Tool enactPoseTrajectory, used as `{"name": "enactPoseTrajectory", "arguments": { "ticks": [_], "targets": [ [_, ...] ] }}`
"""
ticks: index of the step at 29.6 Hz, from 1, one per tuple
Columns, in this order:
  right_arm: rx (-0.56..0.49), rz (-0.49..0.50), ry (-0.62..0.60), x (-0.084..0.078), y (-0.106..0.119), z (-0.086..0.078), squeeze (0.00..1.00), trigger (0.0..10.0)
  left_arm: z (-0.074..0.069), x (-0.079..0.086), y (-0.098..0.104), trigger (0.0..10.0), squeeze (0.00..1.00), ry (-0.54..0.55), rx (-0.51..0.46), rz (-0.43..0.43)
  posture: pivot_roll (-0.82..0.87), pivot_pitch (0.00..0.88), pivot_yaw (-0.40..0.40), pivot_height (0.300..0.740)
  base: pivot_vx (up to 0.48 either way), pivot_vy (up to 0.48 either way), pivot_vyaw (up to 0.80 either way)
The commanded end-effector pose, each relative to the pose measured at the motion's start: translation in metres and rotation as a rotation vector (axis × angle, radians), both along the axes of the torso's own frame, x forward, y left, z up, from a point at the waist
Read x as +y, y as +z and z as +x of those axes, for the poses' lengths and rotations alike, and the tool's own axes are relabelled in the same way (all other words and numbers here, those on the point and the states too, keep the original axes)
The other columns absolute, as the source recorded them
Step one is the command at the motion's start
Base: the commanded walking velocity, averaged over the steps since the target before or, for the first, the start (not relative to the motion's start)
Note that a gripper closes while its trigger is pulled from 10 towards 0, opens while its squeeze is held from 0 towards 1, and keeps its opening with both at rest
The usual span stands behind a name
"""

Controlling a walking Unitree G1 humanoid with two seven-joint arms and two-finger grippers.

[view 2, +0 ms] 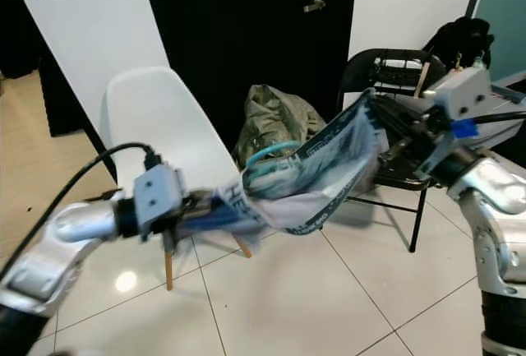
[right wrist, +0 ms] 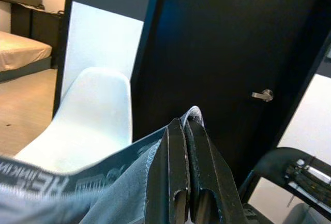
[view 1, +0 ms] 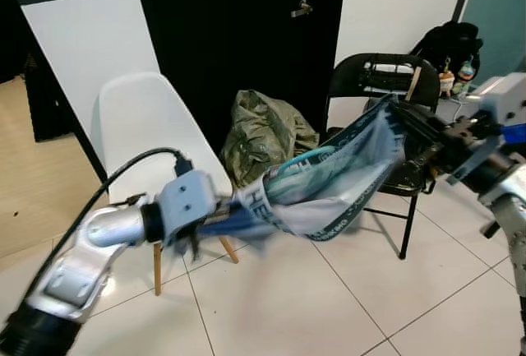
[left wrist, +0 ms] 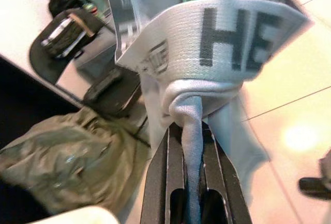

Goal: Hang hanger

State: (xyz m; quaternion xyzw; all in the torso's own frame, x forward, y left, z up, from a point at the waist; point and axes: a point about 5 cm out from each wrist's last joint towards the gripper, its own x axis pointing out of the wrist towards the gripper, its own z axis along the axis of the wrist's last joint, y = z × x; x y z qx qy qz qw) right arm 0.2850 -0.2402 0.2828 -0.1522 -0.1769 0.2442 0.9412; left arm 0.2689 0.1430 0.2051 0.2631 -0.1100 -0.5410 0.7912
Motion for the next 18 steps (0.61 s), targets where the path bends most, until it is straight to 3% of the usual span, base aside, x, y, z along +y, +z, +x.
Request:
{"name": "enactPoseTrajectory", "arguments": {
  "ticks": [1, 7, 9, 10, 13, 18],
  "targets": [
    [0.022, -0.001, 0.008, 0.003, -0.004, -0.001, 0.0, 0.0, -0.006, 0.002, -0.005, 10.0, 0.0, -0.047, 0.053, 0.045, -0.05, 0.0, 0.054, 0.74, 0.0, 0.0, 0.0],
    [0.039, 0.0, 0.068, 0.017, -0.008, -0.003, 0.0, 0.0, -0.004, 0.003, -0.012, 10.0, 0.0, -0.051, 0.082, 0.084, -0.06, 0.0, 0.058, 0.74, 0.0, 0.0, 0.0],
    [0.052, 0.012, 0.126, 0.032, -0.012, -0.005, 0.0, 0.0, 0.0, 0.004, -0.013, 10.0, 0.0, -0.025, 0.073, 0.099, -0.06, 0.0, 0.058, 0.74, 0.0, 0.0, 0.0],
    [0.052, 0.012, 0.126, 0.032, -0.012, -0.005, 0.0, 0.0, 0.0, 0.004, -0.013, 10.0, 0.0, -0.025, 0.073, 0.099, -0.06, 0.0, 0.058, 0.74, 0.0, 0.0, 0.0],
    [0.071, 0.016, 0.217, 0.052, -0.018, -0.009, 0.0, 0.0, 0.014, 0.007, -0.012, 10.0, 0.0, 0.098, 0.051, 0.113, -0.06, 0.0, 0.058, 0.74, 0.0, 0.0, 0.0],
    [0.081, 0.013, 0.264, 0.058, -0.019, -0.014, 0.0, 0.0, 0.032, 0.014, -0.009, 10.0, 0.0, 0.273, 0.005, 0.086, -0.06, 0.0, 0.058, 0.74, 0.0, 0.0, 0.0]
  ]
}}
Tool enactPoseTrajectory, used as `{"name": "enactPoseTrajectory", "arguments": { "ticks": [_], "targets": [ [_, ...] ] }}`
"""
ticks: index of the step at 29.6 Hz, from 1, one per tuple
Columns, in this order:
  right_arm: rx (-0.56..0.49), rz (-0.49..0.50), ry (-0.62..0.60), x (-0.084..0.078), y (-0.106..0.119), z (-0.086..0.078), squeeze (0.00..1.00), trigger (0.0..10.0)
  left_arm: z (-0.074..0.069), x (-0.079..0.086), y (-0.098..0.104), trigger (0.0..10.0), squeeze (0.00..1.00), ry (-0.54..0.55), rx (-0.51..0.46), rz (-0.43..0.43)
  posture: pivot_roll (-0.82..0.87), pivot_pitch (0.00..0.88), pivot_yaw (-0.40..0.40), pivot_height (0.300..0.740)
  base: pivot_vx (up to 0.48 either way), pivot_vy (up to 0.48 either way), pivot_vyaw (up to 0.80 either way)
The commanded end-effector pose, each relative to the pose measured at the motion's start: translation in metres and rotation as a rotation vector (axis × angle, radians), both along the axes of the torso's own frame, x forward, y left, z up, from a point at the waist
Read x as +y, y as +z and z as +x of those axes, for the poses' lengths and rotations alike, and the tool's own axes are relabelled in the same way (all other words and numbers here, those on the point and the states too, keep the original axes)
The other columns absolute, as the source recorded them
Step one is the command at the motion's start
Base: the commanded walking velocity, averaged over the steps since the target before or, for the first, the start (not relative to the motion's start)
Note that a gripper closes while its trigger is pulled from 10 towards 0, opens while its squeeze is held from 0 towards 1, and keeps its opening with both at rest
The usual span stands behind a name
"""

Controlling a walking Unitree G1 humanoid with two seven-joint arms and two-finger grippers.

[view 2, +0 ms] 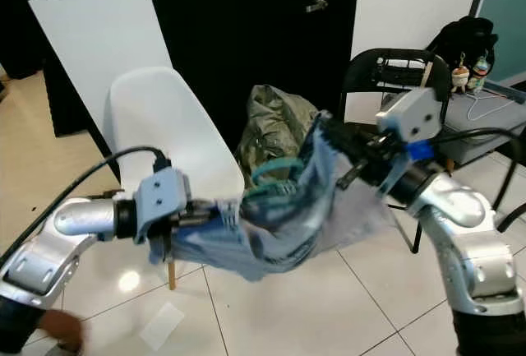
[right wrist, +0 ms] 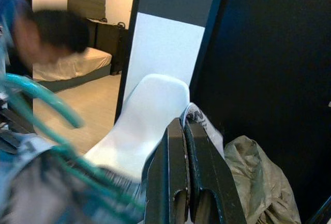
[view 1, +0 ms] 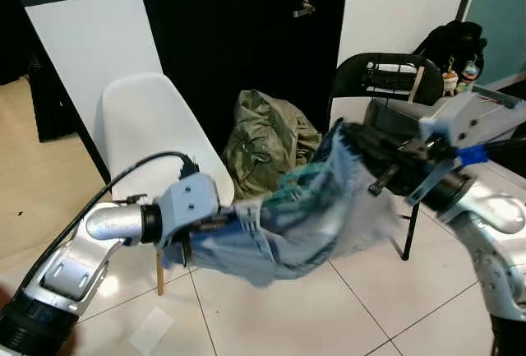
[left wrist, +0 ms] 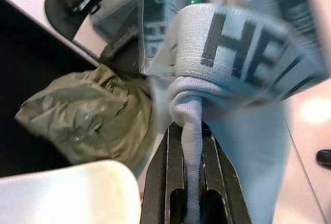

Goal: Hang hanger

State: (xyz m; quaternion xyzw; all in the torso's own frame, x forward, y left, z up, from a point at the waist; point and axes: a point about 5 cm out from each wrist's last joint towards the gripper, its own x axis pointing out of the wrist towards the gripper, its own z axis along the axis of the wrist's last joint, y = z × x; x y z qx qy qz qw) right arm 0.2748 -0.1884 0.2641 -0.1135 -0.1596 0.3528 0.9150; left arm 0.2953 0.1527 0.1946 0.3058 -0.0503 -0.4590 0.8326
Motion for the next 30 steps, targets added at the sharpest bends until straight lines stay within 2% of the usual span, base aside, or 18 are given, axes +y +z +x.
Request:
{"name": "enactPoseTrajectory", "arguments": {
  "ticks": [1, 3, 5, 9, 14, 15, 16, 17, 23, 24, 27, 30],
  "targets": [
    [0.005, -0.005, 0.038, 0.006, 0.0, -0.003, 0.0, 0.0, 0.006, 0.004, 0.002, 10.0, 0.0, 0.057, -0.012, -0.005, -0.06, 0.0, 0.058, 0.74, 0.0, 0.0, 0.0],
    [0.009, -0.013, 0.048, 0.006, -0.001, -0.005, 0.0, 0.0, 0.009, 0.007, 0.003, 10.0, 0.0, 0.096, -0.031, -0.007, -0.06, 0.0, 0.056, 0.74, 0.0, 0.0, 0.0],
    [0.02, -0.032, 0.033, 0.004, -0.002, -0.005, 0.0, 0.0, 0.015, 0.018, 0.008, 10.0, 0.0, 0.168, -0.061, -0.012, -0.06, 0.0, 0.055, 0.74, 0.0, 0.0, 0.0],
    [0.044, -0.052, -0.005, 0.0, -0.006, -0.002, 0.0, 0.0, 0.017, 0.026, 0.012, 10.0, 0.0, 0.2, -0.077, -0.005, -0.06, 0.0, 0.056, 0.74, 0.0, 0.0, 0.0],
    [0.068, -0.06, 0.01, 0.005, -0.011, -0.002, 0.0, 0.0, 0.018, 0.027, 0.012, 10.0, 0.0, 0.211, -0.085, 0.002, -0.06, 0.0, 0.056, 0.74, 0.0, 0.0, 0.0],
    [0.092, -0.027, 0.036, 0.011, -0.014, -0.003, 0.0, 10.0, 0.018, 0.026, 0.012, 10.0, 0.0, 0.214, -0.089, 0.002, -0.06, 0.0, 0.056, 0.74, 0.0, 0.0, 0.0],
    [0.101, 0.002, 0.046, 0.017, -0.015, -0.001, 0.84, 10.0, 0.019, 0.024, 0.012, 10.0, 0.0, 0.214, -0.089, -0.005, -0.05, 0.0, 0.054, 0.74, 0.0, 0.0, 0.0],
    [0.103, 0.015, 0.088, 0.026, -0.017, -0.004, 1.0, 10.0, 0.019, 0.021, 0.01, 10.0, 0.0, 0.212, -0.088, -0.011, -0.05, 0.0, 0.055, 0.74, 0.0, 0.0, 0.0],
    [0.1, 0.07, 0.218, 0.042, -0.016, -0.014, 1.0, 10.0, 0.019, 0.011, 0.005, 10.0, 0.0, 0.206, -0.075, -0.04, -0.05, 0.0, 0.055, 0.74, 0.0, 0.0, 0.0],
    [0.11, 0.057, 0.275, 0.048, -0.018, -0.02, 1.0, 10.0, 0.02, 0.003, 0.001, 10.0, 0.0, 0.21, -0.059, -0.073, -0.06, 0.0, 0.055, 0.74, 0.0, 0.0, 0.0],
    [0.116, 0.042, 0.28, 0.049, -0.021, -0.02, 1.0, 10.0, 0.02, -0.001, -0.001, 10.0, 0.0, 0.214, -0.053, -0.092, -0.06, 0.0, 0.055, 0.74, 0.0, 0.0, 0.0],
    [0.122, 0.04, 0.253, 0.045, -0.024, -0.019, 1.0, 10.0, 0.024, -0.008, -0.008, 10.0, 0.0, 0.257, 0.007, -0.212, -0.06, 0.0, 0.054, 0.74, 0.0, 0.0, 0.0]
  ]
}}
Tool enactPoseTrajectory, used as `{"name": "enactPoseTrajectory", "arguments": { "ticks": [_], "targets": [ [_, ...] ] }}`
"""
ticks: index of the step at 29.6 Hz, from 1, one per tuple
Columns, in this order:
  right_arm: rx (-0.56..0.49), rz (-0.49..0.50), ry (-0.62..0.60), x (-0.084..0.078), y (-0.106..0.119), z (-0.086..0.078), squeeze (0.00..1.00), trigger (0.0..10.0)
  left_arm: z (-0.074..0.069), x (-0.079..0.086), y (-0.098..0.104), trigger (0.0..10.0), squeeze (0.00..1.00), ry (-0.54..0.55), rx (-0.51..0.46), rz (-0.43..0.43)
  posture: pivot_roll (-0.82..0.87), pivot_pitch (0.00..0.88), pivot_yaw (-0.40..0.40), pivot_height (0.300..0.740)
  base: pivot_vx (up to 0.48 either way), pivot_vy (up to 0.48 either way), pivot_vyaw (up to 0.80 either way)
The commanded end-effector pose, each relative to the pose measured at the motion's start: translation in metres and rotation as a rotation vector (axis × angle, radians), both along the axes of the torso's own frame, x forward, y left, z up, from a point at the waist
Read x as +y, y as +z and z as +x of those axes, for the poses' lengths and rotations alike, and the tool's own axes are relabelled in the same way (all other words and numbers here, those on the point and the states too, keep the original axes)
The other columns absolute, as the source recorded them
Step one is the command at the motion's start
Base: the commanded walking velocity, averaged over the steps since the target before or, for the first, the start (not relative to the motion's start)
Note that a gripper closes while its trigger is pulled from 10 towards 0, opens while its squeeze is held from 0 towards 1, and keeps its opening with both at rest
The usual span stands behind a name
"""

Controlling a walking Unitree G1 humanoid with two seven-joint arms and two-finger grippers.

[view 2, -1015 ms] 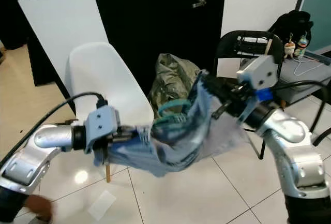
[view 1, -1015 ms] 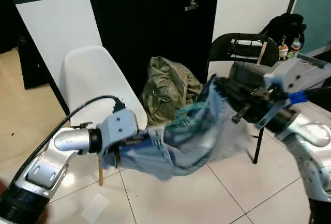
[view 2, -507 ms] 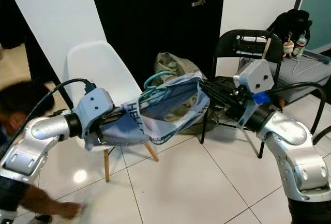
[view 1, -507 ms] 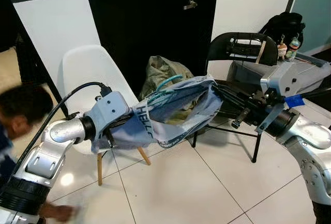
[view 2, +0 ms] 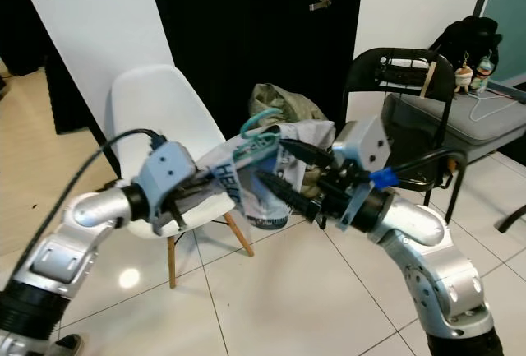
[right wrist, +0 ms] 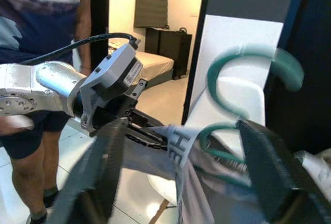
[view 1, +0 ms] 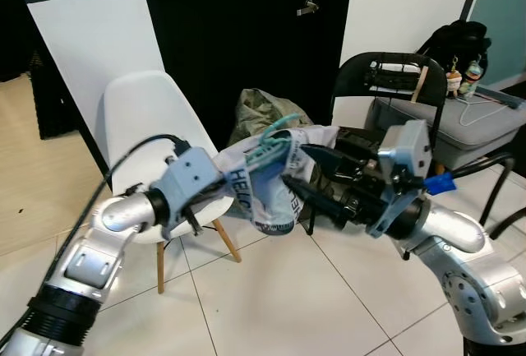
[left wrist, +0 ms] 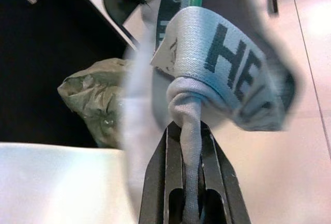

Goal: Hang hanger

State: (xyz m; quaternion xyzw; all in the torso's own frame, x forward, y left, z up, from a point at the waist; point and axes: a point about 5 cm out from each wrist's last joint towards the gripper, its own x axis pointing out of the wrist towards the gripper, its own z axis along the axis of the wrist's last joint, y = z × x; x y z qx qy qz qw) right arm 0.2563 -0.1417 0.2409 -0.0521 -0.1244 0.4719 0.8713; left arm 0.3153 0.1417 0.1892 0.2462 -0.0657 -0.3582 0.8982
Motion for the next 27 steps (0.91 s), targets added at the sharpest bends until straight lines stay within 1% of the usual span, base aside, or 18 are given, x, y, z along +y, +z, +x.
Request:
{"name": "enactPoseTrajectory", "arguments": {
  "ticks": [1, 2, 3, 4, 5, 6, 7, 9, 10, 12, 13, 14, 16, 17, 19, 21, 24, 27],
  "targets": [
    [0.011, 0.032, -0.066, -0.009, -0.001, 0.005, 0.99, 10.0, 0.005, 0.002, -0.008, 10.0, 0.0, 0.06, 0.06, -0.085, -0.06, 0.0, 0.054, 0.74, 0.0, 0.0, 0.0],
    [0.011, 0.032, -0.066, -0.009, -0.001, 0.005, 0.99, 10.0, 0.005, 0.002, -0.008, 10.0, 0.0, 0.06, 0.06, -0.085, -0.06, 0.0, 0.054, 0.74, 0.0, 0.0, 0.0],
    [0.02, 0.055, -0.107, -0.014, -0.001, 0.009, 0.99, 10.0, 0.006, 0.002, -0.011, 10.0, 0.0, 0.072, 0.078, -0.102, -0.06, 0.0, 0.054, 0.74, 0.0, 0.0, 0.0],
    [0.04, 0.071, -0.222, -0.026, -0.004, 0.021, 0.26, 10.0, 0.006, 0.002, -0.016, 10.0, 0.0, 0.094, 0.114, -0.156, -0.06, 0.0, 0.053, 0.74, 0.0, 0.0, 0.0],
    [0.11, 0.099, -0.394, -0.045, -0.015, 0.037, 0.0, 10.0, 0.009, 0.005, -0.023, 10.0, 0.0, 0.145, 0.147, -0.236, -0.06, 0.0, 0.051, 0.74, 0.0, 0.0, 0.0],
    [0.163, 0.113, -0.504, -0.058, -0.025, 0.046, 0.0, 10.0, 0.01, 0.006, -0.028, 10.0, 0.0, 0.182, 0.168, -0.291, -0.06, 0.0, 0.051, 0.74, 0.0, 0.0, 0.0],
    [0.163, 0.113, -0.504, -0.058, -0.025, 0.046, 0.0, 10.0, 0.01, 0.006, -0.028, 10.0, 0.0, 0.182, 0.168, -0.291, -0.06, 0.0, 0.051, 0.74, 0.0, 0.0, 0.0],
    [0.283, 0.16, -0.697, -0.083, -0.055, 0.056, 0.0, 10.0, 0.01, 0.007, -0.038, 10.0, 0.0, 0.243, 0.191, -0.455, -0.06, 0.0, 0.041, 0.736, 0.0, 0.0, -0.55],
    [0.283, 0.16, -0.697, -0.083, -0.055, 0.056, 0.0, 10.0, 0.01, 0.007, -0.038, 10.0, 0.0, 0.243, 0.191, -0.455, -0.06, 0.0, 0.041, 0.736, 0.0, 0.0, -0.68],
    [0.377, 0.206, -0.811, -0.098, -0.084, 0.057, 0.0, 10.0, 0.008, 0.009, -0.051, 10.0, 0.0, 0.304, 0.234, -0.585, -0.06, 0.0, 0.033, 0.736, 0.0, 0.0, -0.73],
    [0.377, 0.206, -0.811, -0.098, -0.084, 0.057, 0.0, 10.0, 0.008, 0.009, -0.051, 10.0, 0.0, 0.304, 0.234, -0.585, -0.06, 0.0, 0.033, 0.736, 0.0, 0.0, -0.77],
    [0.429, 0.211, -0.891, -0.108, -0.103, 0.054, 0.0, 10.0, 0.005, 0.014, -0.064, 10.0, 0.0, 0.354, 0.247, -0.595, -0.05, 0.0, 0.025, 0.736, 0.0, 0.0, -0.77],
    [0.523, 0.223, -0.991, -0.123, -0.137, 0.043, 0.0, 10.0, -0.005, 0.028, -0.095, 10.0, 0.0, 0.463, 0.269, -0.568, -0.05, 0.0, 0.018, 0.736, 0.0, 0.0, -0.77],
    [0.523, 0.223, -0.991, -0.123, -0.137, 0.043, 0.0, 10.0, -0.005, 0.028, -0.095, 10.0, 0.0, 0.463, 0.269, -0.568, -0.05, 0.0, 0.018, 0.736, 0.0, 0.0, -0.77],
    [0.557, 0.22, -1.004, -0.126, -0.15, 0.035, 0.0, 10.0, -0.015, 0.039, -0.113, 10.0, 0.0, 0.538, 0.29, -0.556, -0.06, 0.0, 0.013, 0.736, 0.0, 0.0, -0.77],
    [0.557, 0.22, -1.004, -0.126, -0.15, 0.035, 0.0, 10.0, -0.015, 0.039, -0.113, 10.0, 0.0, 0.538, 0.29, -0.556, -0.06, 0.0, 0.013, 0.736, 0.0, 0.0, -0.77],
    [0.564, 0.221, -1.004, -0.126, -0.152, 0.033, 0.0, 10.0, -0.02, 0.042, -0.121, 10.0, 0.0, 0.561, 0.31, -0.537, -0.06, 0.0, 0.013, 0.736, 0.0, 0.0, -0.78],
    [0.558, 0.227, -1.018, -0.125, -0.152, 0.037, 0.0, 10.0, -0.022, 0.039, -0.125, 10.0, 0.0, 0.561, 0.318, -0.541, -0.07, 0.0, 0.012, 0.736, 0.0, 0.0, -0.79]
  ]
}}
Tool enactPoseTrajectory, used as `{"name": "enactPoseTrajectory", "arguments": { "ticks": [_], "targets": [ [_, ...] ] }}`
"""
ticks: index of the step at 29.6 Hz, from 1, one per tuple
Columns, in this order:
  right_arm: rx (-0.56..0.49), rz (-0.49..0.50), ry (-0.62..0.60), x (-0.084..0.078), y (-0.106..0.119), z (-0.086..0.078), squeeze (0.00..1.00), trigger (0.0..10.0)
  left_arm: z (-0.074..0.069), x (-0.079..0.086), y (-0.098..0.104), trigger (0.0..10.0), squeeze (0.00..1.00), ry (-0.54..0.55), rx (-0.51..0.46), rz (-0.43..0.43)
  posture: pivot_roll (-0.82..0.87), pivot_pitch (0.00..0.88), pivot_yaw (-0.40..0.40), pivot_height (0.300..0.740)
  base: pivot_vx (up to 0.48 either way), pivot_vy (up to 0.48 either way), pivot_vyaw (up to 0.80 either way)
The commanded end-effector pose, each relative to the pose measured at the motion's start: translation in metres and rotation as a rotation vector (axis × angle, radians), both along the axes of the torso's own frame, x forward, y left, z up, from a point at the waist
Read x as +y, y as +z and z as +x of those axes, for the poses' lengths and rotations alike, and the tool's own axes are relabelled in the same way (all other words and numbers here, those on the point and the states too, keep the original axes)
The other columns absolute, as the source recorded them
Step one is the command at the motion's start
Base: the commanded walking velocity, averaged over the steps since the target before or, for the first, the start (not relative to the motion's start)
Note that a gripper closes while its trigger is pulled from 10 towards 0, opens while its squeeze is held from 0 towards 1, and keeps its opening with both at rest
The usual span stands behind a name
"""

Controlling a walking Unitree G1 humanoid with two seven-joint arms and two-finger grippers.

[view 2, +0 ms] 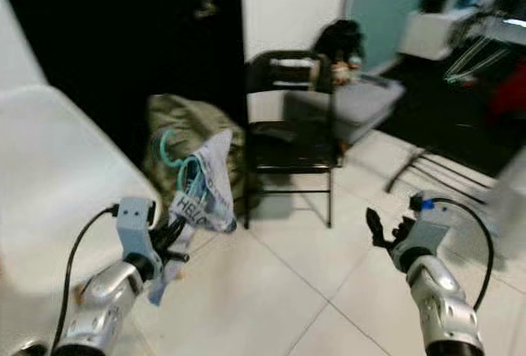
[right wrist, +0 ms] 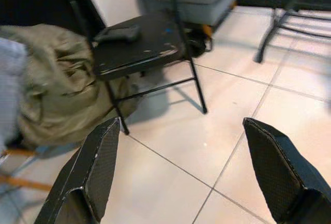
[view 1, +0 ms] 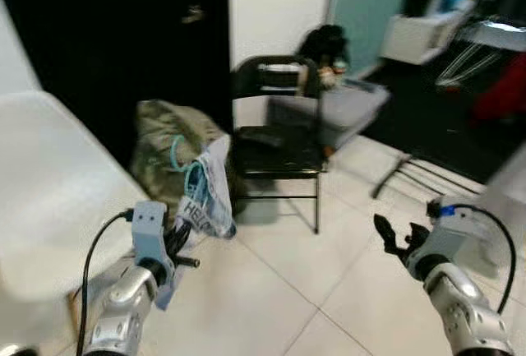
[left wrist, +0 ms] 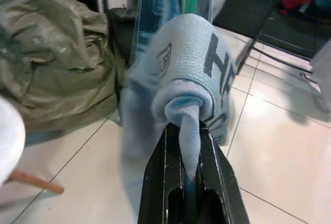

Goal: Hang hanger

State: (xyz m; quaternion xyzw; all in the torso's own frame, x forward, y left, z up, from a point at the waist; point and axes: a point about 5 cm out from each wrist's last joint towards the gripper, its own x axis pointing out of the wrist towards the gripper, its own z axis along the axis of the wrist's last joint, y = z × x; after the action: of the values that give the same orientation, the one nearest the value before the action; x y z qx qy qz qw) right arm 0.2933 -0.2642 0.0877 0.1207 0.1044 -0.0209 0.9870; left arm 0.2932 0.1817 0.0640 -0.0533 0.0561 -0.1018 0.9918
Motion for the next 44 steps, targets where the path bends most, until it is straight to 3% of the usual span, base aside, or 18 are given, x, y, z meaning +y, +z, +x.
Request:
{"name": "enactPoseTrajectory", "arguments": {
  "ticks": [1, 11, 19, 44],
  "targets": [
    [-0.007, -0.013, -0.011, -0.001, 0.0, 0.002, 0.0, 10.0, 0.0, -0.003, 0.0, 10.0, 0.0, -0.003, -0.008, 0.019, -0.08, 0.0, 0.01, 0.736, 0.0, 0.0, -0.79],
    [-0.034, -0.052, -0.006, 0.008, -0.006, 0.008, 0.0, 10.0, 0.001, -0.007, -0.001, 10.0, 0.0, 0.051, -0.069, 0.043, -0.09, 0.0, 0.003, 0.736, 0.229, 0.0, -0.47],
    [-0.038, -0.002, -0.006, 0.011, -0.007, 0.013, 0.0, 10.0, 0.007, -0.016, 0.013, 10.0, 0.0, -0.007, -0.135, 0.057, -0.09, 0.0, 0.012, 0.736, 0.48, 0.0, -0.5],
    [-0.072, -0.004, -0.046, 0.006, -0.004, 0.017, 0.0, 10.0, 0.02, -0.043, 0.049, 10.0, 0.0, -0.15, -0.277, 0.099, -0.09, 0.0, 0.027, 0.736, 0.48, 0.0, -0.8]
  ]
}}
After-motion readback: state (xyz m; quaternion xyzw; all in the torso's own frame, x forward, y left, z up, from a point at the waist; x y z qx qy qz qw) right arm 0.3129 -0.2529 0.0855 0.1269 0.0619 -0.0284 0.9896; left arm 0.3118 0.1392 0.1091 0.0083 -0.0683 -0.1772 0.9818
